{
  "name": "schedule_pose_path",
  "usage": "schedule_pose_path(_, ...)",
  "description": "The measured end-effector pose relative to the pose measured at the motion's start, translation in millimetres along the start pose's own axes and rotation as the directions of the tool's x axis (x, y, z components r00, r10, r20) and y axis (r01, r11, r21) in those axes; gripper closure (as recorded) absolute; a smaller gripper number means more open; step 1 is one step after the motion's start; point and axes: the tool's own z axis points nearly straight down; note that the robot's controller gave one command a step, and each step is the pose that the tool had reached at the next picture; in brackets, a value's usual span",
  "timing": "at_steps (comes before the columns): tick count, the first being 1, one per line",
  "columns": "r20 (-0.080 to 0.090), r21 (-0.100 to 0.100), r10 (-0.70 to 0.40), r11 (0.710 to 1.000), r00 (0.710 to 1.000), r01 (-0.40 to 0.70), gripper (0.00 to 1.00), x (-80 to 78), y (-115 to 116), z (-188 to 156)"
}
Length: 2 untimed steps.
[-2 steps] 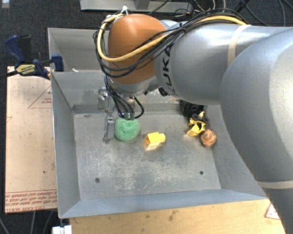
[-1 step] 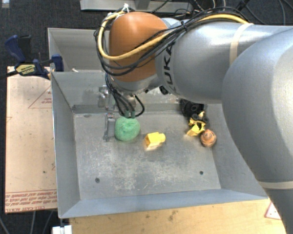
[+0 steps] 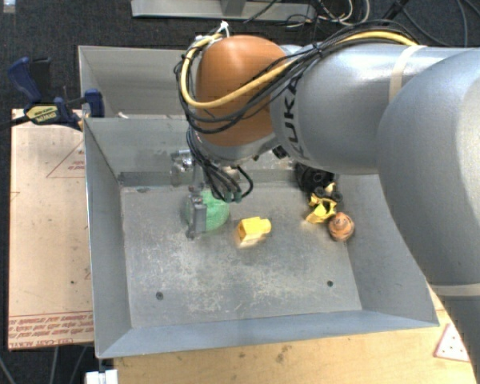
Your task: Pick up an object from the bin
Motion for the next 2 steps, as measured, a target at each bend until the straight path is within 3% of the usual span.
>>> schedule_pose_path(1, -0.005, 0.003, -0.067, 0.998, 0.998, 0.067, 0.00, -4.5, -74, 40)
schedule_pose_path(2, -0.009, 0.004, -0.056, 0.998, 0.998, 0.056, 0.00, -0.9, -125, 60)
